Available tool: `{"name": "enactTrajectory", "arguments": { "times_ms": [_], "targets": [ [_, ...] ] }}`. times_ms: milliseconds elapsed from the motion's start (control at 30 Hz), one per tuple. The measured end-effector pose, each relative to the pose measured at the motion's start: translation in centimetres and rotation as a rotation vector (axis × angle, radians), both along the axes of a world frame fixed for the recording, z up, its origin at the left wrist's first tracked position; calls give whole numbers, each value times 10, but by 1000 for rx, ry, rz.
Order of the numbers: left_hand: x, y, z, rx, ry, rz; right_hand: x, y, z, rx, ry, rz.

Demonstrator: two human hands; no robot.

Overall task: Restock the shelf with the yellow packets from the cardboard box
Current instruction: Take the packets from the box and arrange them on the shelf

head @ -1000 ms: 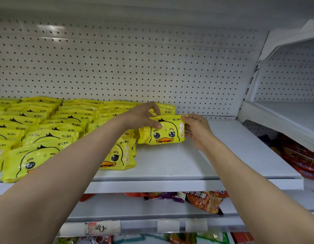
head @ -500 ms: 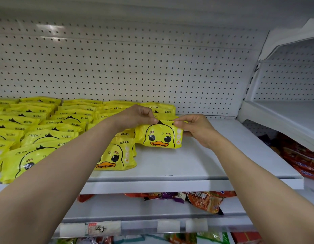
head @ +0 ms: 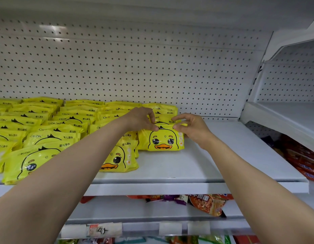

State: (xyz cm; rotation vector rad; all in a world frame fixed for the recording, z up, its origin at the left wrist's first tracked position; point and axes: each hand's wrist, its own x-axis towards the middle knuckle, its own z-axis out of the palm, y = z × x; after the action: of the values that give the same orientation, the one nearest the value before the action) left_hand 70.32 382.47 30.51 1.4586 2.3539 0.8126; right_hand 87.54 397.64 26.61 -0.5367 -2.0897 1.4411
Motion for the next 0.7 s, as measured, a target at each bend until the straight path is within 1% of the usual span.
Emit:
{"name": "enactTrajectory", "arguments": {
  "times_ms": [100,200,267,333,400,467,700],
  "targets": [
    [8,5,-2,-80,131,-12,-6,2,-6,119,-64,-64],
    [13,8,-6,-195,254,-44,-9,4,-12,195,-87,-124],
    [13,9,-7,-241,327,-35,-9,2,-12,242,-100,-112],
    [12,9,-7,-259,355,-15,-8,-1,-12,306,-138,-50],
    [12,9,-6,-272,371,-6,-8,-2,-13,451,-209,-1],
    [12,9,-6,-282,399,7,-9,-1,-15,588,-279,1],
    [16,9,-11,-262,476,78,-9,-1,-12,741,-344,-41]
  ]
}}
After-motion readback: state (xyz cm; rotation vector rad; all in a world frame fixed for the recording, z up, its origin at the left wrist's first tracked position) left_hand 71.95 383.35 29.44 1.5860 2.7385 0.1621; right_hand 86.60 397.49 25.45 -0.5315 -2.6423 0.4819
